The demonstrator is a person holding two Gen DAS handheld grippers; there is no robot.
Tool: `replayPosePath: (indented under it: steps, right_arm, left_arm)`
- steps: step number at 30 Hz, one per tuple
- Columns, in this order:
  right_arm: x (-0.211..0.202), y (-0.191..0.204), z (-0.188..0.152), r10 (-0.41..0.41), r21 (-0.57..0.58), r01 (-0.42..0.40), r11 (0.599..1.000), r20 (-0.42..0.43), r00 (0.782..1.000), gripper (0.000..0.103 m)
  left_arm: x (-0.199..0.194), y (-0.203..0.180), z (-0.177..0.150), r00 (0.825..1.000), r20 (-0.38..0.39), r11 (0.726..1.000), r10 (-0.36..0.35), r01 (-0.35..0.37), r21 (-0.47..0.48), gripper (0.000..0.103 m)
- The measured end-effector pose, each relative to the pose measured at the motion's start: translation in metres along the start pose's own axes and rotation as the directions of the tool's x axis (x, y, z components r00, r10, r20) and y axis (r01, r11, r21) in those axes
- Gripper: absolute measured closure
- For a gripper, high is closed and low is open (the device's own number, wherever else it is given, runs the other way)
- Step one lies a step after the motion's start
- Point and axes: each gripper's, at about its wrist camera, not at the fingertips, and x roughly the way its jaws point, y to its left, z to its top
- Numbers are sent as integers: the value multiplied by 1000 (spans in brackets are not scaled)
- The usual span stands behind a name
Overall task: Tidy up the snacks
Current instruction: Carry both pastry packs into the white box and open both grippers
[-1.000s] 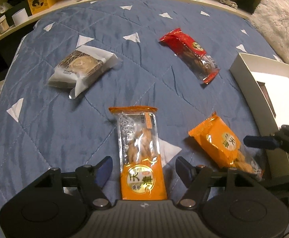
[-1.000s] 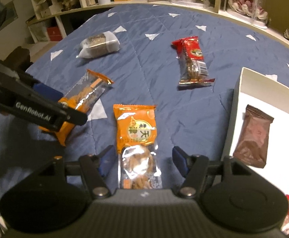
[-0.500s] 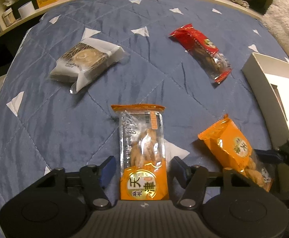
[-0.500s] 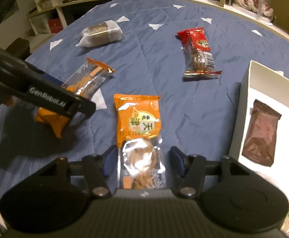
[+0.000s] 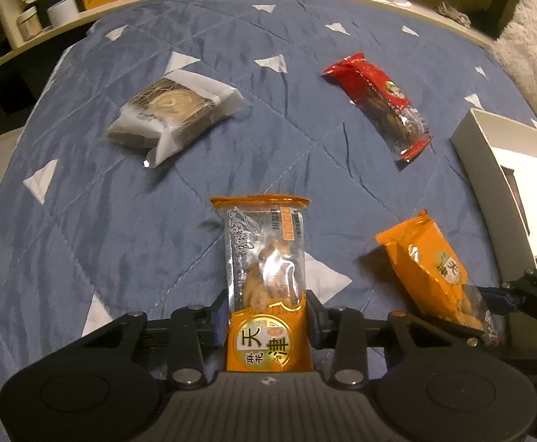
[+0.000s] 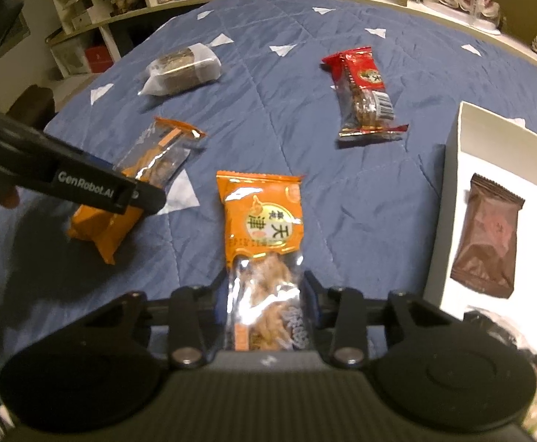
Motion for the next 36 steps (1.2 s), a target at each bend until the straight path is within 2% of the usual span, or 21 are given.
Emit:
replayPosePath:
  steps: [5,20,28,36]
  right_arm:
    - [-11,0,2,6,10,-7,1000,34,999,59]
    - [-53,-10,10,-21,64,11,998,152,988,60]
    - [-83,-22,7,-49,93,30,995,212,976,60]
    - [-114,-40,0,-102,119,74,990,249,963,60]
  left_arm:
    - [-12,4,-4,1000,17,999,-9,10,-42,62]
    - [-64,-14,-12,986,149,992,-70,85,-93,62]
    - [-78,-28,-19,978,182,988,-102,120,-96,62]
    - [-98,-55,-15,967,217,987,-133,149,-60,62]
